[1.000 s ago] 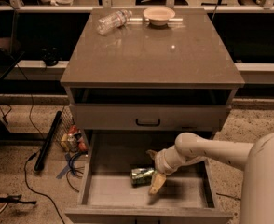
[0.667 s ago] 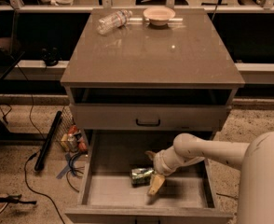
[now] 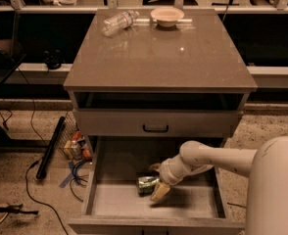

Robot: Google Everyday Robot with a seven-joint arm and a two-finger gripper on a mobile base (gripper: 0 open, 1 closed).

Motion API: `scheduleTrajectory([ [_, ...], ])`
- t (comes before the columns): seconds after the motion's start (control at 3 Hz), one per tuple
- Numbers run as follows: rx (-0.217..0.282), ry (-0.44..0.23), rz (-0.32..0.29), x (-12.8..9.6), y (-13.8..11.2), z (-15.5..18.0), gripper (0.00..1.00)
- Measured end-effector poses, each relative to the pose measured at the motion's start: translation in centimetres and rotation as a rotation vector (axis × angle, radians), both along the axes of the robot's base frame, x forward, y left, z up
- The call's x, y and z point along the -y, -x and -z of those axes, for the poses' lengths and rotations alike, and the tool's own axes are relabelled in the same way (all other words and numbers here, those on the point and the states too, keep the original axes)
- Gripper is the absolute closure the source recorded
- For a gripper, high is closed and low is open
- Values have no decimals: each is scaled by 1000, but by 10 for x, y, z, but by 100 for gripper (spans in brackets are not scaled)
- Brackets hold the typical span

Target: Pick green can from middle drawer and place on counter

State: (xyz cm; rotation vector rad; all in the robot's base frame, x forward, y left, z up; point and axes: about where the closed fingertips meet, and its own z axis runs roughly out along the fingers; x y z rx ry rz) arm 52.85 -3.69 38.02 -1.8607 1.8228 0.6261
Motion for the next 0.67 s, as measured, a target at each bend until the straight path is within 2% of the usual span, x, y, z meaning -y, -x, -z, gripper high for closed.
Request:
scheduleTrajectory([
  [0.33,-4,-2,-5,-2,1,2,49],
  [0.67,12,-21,4,9,4,-11,81],
])
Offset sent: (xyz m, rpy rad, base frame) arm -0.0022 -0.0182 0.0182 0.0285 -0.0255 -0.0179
